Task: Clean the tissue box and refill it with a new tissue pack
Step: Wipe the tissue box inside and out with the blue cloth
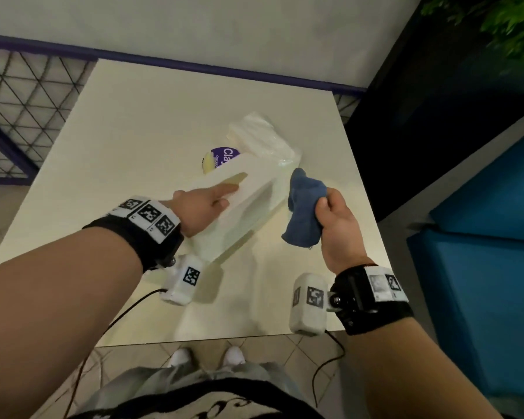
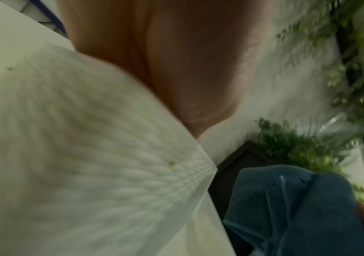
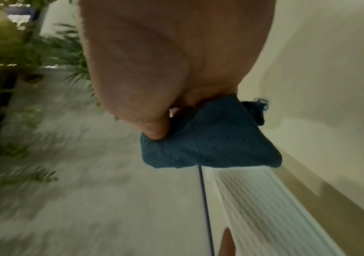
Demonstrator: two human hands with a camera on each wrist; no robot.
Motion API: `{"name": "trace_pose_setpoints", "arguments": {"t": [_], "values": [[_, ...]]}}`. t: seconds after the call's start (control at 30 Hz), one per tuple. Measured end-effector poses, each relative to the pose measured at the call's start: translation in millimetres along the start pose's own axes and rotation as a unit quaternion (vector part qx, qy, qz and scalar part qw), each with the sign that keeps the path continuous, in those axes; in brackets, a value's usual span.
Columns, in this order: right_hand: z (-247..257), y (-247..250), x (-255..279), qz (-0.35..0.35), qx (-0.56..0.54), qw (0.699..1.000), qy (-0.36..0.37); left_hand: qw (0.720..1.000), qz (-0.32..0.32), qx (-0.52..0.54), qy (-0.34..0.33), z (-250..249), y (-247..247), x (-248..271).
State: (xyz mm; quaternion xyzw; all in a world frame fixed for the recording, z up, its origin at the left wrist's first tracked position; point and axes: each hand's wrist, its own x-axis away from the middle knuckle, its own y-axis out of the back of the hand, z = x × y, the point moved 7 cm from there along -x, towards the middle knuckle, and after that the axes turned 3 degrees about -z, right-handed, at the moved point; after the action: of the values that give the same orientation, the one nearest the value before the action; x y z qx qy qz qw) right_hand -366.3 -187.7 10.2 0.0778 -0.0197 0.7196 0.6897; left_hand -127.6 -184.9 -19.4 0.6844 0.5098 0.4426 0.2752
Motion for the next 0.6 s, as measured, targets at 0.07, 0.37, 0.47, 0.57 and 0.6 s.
{"name": "trace_pose_setpoints", "arguments": {"t": [0.07,0.37,0.47,0.57,0.6], "values": [[15.5,-26.9,7.2,0.068,0.004,0.997,0.043,0.996,-0.029,0.086,0.007,-4.1,19.8,-3.2],[13.2,-125.2,7.3,0.189,0.293,0.909,0.228,0.969,-0.060,0.238,-0.034,-6.6,54.5,10.3],[28.7,-107.0,-50.6,0.105,0.315,0.928,0.171,0.967,-0.074,0.242,-0.026,-2.8,48.5,20.0],[42.9,-114.4,-67.0,0.073,0.327,0.932,0.139,0.956,-0.093,0.277,-0.013,-1.9,49.7,23.3],[44.2,-123.5,-58.4,0.084,0.331,0.927,0.152,0.950,-0.101,0.296,-0.012,-0.4,53.6,23.5]]}}
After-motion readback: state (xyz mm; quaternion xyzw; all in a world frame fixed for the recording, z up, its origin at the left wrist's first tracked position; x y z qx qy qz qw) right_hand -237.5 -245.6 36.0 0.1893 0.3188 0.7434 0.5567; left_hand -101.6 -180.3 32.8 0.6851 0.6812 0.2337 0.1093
